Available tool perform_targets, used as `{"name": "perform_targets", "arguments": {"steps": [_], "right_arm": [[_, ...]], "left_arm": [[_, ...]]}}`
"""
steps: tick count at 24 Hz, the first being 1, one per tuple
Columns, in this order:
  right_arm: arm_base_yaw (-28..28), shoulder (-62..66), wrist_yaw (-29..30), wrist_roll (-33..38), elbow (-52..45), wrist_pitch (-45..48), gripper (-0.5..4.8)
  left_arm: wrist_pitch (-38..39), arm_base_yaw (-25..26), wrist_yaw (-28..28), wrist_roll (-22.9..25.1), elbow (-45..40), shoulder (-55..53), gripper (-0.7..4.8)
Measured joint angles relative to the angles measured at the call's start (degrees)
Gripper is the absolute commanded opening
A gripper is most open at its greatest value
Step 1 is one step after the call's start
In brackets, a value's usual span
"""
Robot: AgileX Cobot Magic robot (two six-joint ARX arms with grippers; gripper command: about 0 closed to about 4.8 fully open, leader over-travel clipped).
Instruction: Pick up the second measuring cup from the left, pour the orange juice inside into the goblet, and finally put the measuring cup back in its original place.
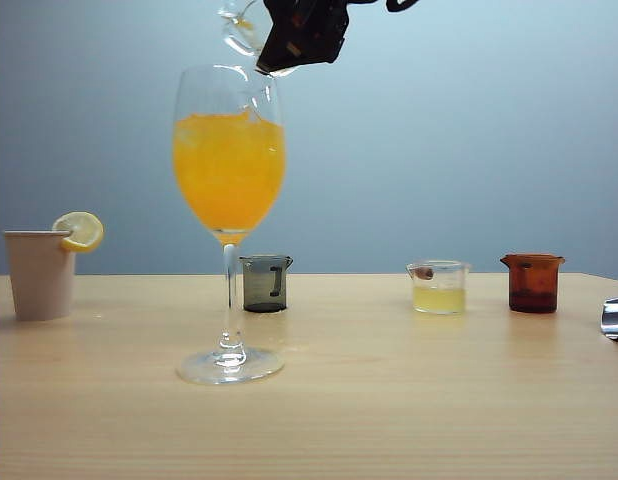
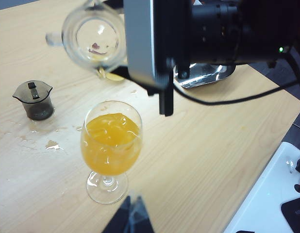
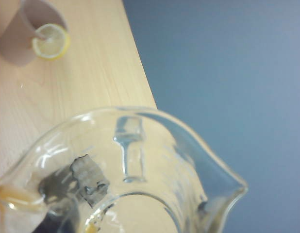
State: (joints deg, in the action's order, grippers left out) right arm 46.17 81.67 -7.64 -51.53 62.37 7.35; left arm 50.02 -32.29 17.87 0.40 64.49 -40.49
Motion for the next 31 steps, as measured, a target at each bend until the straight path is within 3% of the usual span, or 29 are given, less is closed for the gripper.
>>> {"name": "perform_targets", "arguments": {"steps": [5, 12, 19, 31], "right_arm": [[-4.63, -0.15, 4.68, 17.25, 0.09, 3.76, 0.71], [-9.77, 1.60, 6.14, 33.92, 0.09, 7.23, 0.62], [-9.38, 8.83, 3.78, 40.41, -0.55, 12.15, 0.51], [-9.53, 18.05, -1.64, 43.41, -0.79, 21.68, 0.49]], "left_arm": [[0.00, 0.00, 0.00, 0.00, 0.00, 0.02, -0.06], [0.00, 0.00, 0.00, 0.00, 0.00, 0.02, -0.06], [-0.02, 0.00, 0.00, 0.00, 0.00, 0.02, -0.06], [-0.04, 0.00, 0.00, 0.00, 0.00, 0.02, -0.06]]}}
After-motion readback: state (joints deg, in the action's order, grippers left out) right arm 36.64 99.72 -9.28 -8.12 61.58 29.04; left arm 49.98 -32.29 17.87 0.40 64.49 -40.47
